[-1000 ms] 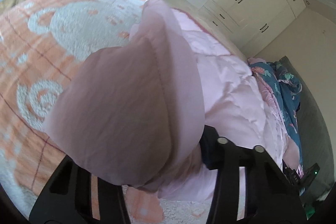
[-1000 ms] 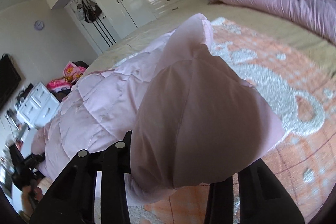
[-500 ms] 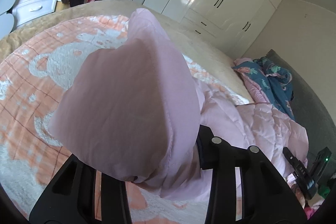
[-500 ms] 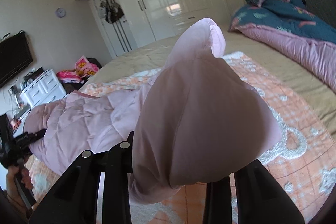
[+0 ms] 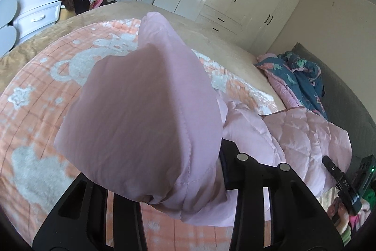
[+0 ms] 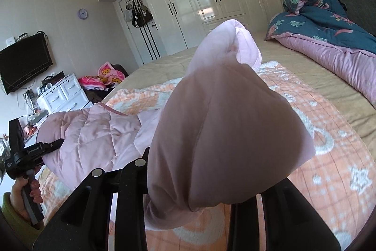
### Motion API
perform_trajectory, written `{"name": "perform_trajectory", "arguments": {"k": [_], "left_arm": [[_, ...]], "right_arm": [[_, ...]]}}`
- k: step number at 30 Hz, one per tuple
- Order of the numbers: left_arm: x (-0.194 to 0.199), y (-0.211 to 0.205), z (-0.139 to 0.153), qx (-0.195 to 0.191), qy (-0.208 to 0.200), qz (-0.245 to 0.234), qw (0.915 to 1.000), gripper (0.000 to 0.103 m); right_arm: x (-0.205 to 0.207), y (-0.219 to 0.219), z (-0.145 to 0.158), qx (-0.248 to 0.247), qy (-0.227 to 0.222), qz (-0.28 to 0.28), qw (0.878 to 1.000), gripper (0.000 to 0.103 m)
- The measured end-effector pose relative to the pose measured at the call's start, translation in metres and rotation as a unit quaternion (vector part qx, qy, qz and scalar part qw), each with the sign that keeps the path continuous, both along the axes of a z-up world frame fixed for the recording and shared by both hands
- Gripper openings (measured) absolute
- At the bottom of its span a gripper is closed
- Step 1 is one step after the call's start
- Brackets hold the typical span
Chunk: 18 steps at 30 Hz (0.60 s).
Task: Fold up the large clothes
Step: 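Lift the held side with both tools and fold it over the jacket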
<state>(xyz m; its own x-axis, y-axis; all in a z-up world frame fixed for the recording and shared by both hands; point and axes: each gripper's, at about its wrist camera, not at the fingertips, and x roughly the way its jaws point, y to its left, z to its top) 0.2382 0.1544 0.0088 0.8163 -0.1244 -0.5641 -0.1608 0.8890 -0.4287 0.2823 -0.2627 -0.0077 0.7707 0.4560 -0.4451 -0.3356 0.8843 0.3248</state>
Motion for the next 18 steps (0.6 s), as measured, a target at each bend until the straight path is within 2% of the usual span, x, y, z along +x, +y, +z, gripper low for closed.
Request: {"name": "perform_trajectory", "arguments": {"k": [12,18], "left_arm": [[-0.054,-0.012,-0.01,0.009,0.011,0.002,0.9999,0.03],[-0.075,-0.013,-0.015,0.015,0.021,0.003,0.9997,0.03]], "right_arm": [[-0.05,-0.027,-0.021,0.037,0.032,-0.02,0.999,0.029],[-0.072,-0.029,-0.023,0.033,0.033,-0.022,0.999,0.029]]}}
